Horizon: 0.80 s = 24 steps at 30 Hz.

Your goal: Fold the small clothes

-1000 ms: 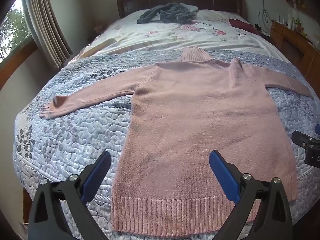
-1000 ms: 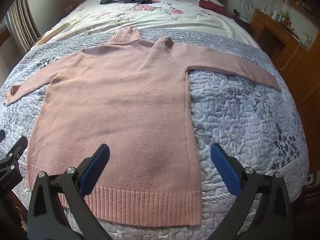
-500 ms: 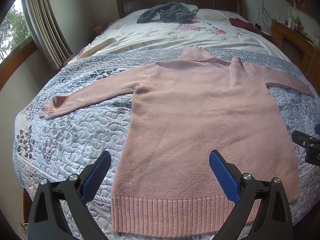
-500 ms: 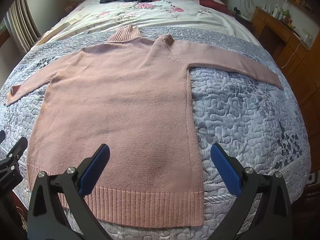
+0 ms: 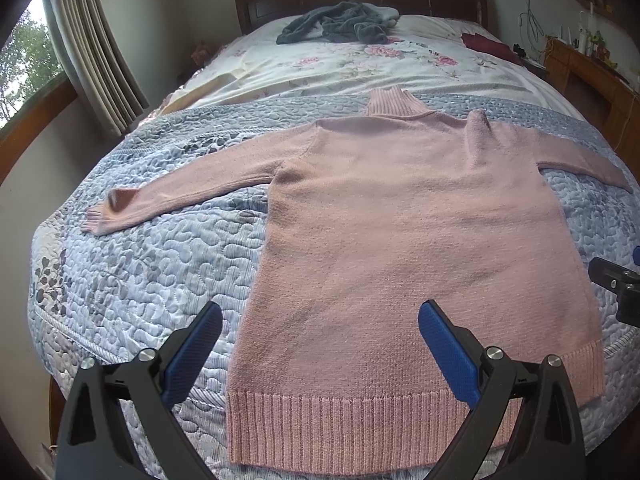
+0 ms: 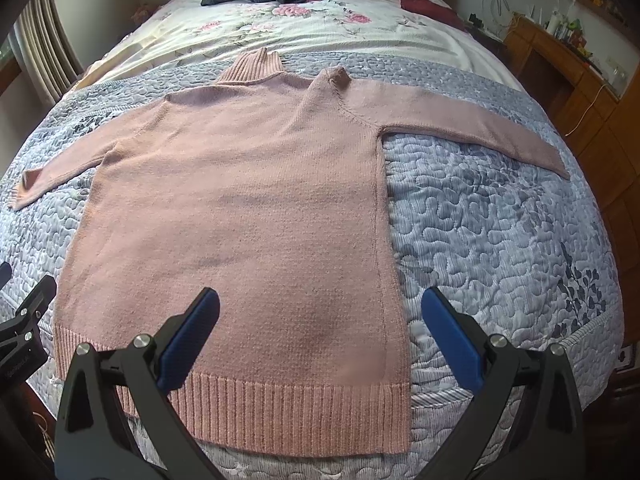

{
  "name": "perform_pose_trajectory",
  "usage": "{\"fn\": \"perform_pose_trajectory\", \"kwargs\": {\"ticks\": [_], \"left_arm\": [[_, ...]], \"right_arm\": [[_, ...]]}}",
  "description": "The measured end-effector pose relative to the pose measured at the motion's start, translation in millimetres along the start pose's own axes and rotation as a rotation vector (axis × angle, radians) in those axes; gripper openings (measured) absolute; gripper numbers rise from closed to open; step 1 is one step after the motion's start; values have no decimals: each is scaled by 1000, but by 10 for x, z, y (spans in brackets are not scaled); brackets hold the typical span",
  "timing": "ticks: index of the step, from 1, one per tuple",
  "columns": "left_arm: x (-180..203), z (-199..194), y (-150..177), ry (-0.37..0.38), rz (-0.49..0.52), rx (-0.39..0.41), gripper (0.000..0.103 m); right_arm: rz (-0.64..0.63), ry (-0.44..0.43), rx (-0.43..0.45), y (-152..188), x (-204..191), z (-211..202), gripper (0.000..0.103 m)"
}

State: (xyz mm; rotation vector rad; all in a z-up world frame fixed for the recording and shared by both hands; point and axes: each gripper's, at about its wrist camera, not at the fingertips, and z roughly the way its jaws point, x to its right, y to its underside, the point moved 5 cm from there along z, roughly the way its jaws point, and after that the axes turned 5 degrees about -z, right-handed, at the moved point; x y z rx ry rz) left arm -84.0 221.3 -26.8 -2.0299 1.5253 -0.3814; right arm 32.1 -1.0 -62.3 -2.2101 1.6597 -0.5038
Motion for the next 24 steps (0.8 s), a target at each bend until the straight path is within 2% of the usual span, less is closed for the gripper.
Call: {"fn": "perform_pose_trajectory", "kwargs": {"ticks": [24], "left_arm": [[-6,39,36,-4,4,-6,99]], "right_arm": [[5,-8,-11,10,0,60,100]]}}
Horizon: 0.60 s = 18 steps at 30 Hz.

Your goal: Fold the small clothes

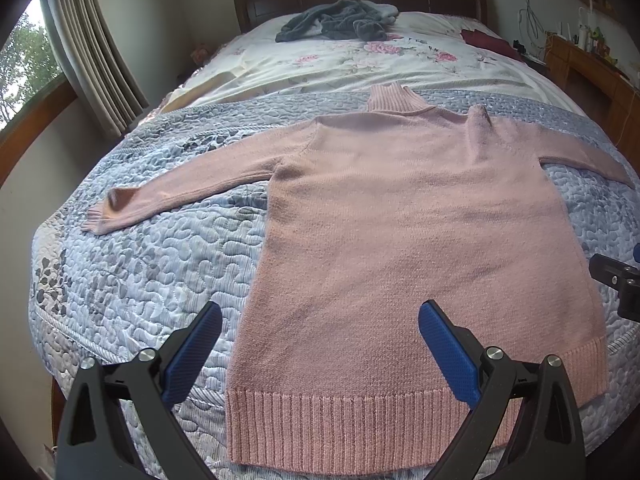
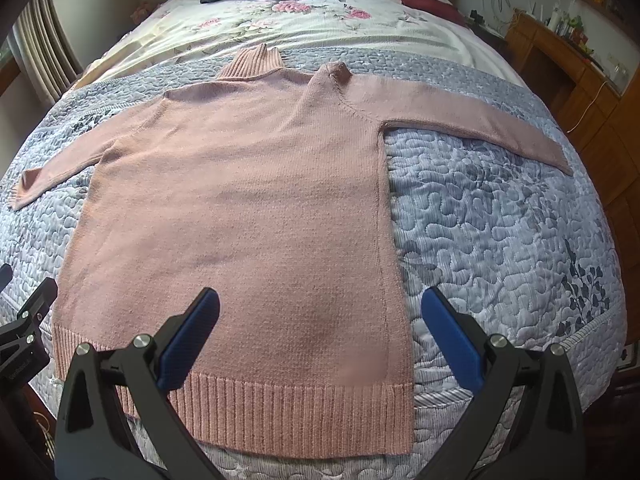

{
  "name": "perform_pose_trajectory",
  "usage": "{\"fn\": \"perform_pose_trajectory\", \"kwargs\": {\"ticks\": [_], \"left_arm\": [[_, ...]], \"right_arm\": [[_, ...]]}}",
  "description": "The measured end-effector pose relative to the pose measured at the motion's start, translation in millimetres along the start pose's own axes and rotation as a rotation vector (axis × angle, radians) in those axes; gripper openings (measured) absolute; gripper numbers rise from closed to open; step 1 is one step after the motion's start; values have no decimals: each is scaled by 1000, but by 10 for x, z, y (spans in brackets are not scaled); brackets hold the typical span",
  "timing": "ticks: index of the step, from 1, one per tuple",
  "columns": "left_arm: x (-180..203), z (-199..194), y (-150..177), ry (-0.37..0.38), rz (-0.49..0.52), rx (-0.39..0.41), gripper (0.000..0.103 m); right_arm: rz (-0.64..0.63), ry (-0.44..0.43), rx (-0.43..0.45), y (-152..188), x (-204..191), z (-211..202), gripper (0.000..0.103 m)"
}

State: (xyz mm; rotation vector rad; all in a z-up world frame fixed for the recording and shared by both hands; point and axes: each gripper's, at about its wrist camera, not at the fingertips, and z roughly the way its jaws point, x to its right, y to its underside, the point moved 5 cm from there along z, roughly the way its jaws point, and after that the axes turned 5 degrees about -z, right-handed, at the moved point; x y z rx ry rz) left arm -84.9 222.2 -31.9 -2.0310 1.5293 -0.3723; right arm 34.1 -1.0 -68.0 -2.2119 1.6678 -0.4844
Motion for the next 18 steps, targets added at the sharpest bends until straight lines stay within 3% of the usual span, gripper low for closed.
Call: {"fn": "perform_pose_trajectory", "kwargs": {"ticks": [18], "left_arm": [[-6,-1,-12,-6,5,0,99]], "right_arm": [[1,-3,-1,-23,-12,-7,100]]}}
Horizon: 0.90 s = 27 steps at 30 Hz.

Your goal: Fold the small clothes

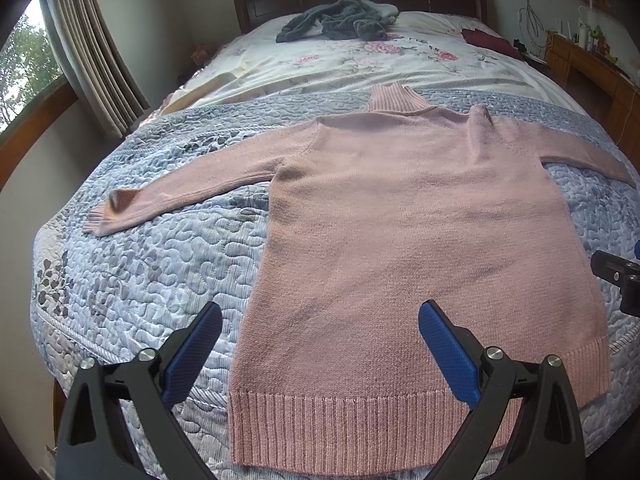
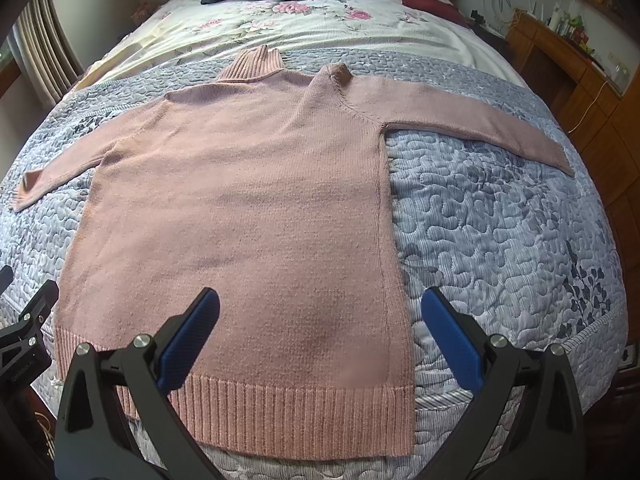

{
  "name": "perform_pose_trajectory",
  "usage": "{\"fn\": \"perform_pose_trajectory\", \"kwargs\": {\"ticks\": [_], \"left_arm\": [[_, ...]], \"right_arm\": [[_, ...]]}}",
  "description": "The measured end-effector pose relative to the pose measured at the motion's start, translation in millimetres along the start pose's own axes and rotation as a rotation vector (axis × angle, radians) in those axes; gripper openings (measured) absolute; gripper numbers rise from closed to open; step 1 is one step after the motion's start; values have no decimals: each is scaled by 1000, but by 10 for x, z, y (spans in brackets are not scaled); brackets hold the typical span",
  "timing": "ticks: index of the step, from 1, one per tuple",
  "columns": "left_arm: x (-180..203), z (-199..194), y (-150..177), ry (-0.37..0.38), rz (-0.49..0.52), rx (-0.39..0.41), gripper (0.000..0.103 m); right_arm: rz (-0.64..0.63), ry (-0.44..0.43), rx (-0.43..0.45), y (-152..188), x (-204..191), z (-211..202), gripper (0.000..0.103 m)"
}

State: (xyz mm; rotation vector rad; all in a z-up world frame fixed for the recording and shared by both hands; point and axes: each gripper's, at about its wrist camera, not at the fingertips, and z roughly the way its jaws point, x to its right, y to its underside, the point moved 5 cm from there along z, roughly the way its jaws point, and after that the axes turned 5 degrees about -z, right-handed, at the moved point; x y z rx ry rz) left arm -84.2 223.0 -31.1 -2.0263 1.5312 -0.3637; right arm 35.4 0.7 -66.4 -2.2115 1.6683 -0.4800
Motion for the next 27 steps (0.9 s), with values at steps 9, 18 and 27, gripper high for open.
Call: {"fn": "perform_pose_trajectory", "kwargs": {"ticks": [9,18,27], "left_arm": [[5,3,-3,0,1,-1,99],[219,126,-74,107,35,29,99],[1061,608,-928,212,24,40,99]], "right_arm": [[2,-3,-2,-12,4,4,100],[-13,-18,88,-78,147,56,100],[84,93,70,-674,1635,398,100]]}}
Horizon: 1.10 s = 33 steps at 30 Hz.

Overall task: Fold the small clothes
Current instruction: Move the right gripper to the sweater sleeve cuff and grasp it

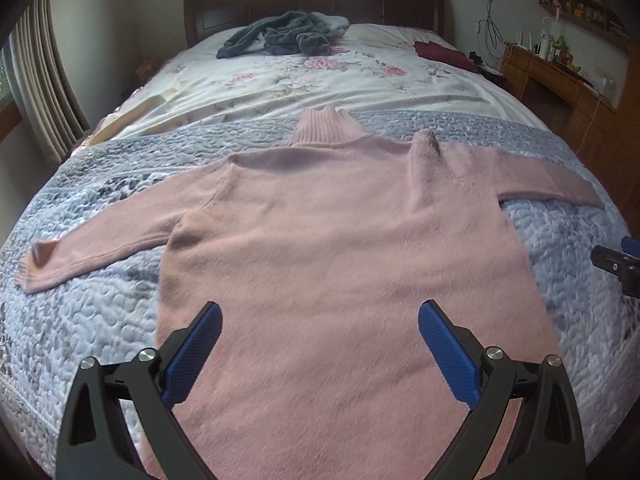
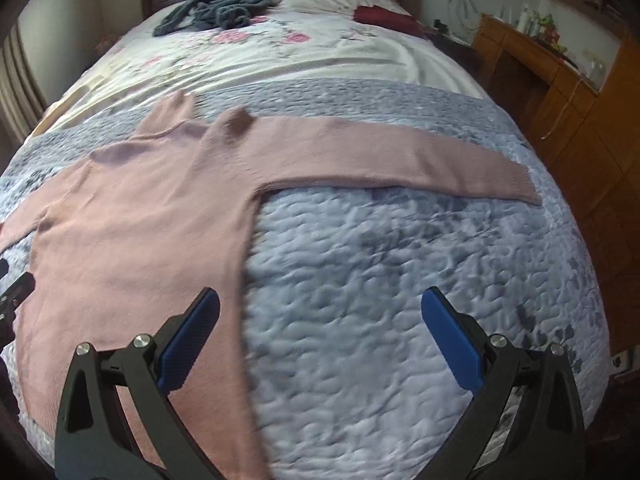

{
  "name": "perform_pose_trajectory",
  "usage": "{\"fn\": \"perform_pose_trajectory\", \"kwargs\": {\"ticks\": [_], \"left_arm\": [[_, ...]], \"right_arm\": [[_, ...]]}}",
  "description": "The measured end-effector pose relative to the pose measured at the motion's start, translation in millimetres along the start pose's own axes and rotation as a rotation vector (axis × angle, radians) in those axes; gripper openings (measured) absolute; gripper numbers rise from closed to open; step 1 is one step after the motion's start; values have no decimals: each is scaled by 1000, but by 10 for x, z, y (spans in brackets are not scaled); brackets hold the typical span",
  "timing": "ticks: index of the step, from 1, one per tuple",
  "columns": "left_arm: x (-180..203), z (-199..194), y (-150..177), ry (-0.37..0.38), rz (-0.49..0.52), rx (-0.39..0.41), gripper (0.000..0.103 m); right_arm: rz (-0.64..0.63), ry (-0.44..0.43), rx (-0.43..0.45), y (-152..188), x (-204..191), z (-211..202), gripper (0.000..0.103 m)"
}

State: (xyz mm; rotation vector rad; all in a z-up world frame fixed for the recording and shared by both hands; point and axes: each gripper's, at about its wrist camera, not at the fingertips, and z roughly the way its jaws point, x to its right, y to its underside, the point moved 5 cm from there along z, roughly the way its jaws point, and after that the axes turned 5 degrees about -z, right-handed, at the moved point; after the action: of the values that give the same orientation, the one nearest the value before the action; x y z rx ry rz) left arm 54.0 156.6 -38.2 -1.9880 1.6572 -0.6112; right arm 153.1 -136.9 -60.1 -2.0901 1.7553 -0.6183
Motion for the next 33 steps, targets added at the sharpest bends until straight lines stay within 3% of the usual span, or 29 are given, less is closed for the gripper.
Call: {"fn": "perform_pose_trajectory", "kwargs": {"ticks": [8,10,13,17,24,30,31,32,33], "left_arm": [[775,758,-858,-10,-21,37,99],[923,929,-986,-14,-29,25,99],[1092,1120,-1086,-2,-34,15,99],[1254,1310,-1136,-15,1,20,99],[1246,1603,-1145,-28,-38,-27,99],[1256,1681,-1115,-31,-47,-43,99],[1253,1683,-1106,-28,-46,-48,99],[1255,1687,-1098,-29,-43,-52,99],[1257,1686,-1096,-30,-39,-53,99]], "right_arm": [[264,45,-99,-602,1788,885,100],[294,124,-119,-670,2160,1058,100],[362,129,-159,-703,2636,1323,100],[377,152,-207,-670,3047,1617,100],[467,23,-223,-588,3291,1933,98],[495,1,-234,-555,3290,2059,78],[497,-7,-222,-587,3281,2072,64],[499,-43,-208,-612,3254,2063,43],[504,-72,-198,-636,3231,2047,34]]}}
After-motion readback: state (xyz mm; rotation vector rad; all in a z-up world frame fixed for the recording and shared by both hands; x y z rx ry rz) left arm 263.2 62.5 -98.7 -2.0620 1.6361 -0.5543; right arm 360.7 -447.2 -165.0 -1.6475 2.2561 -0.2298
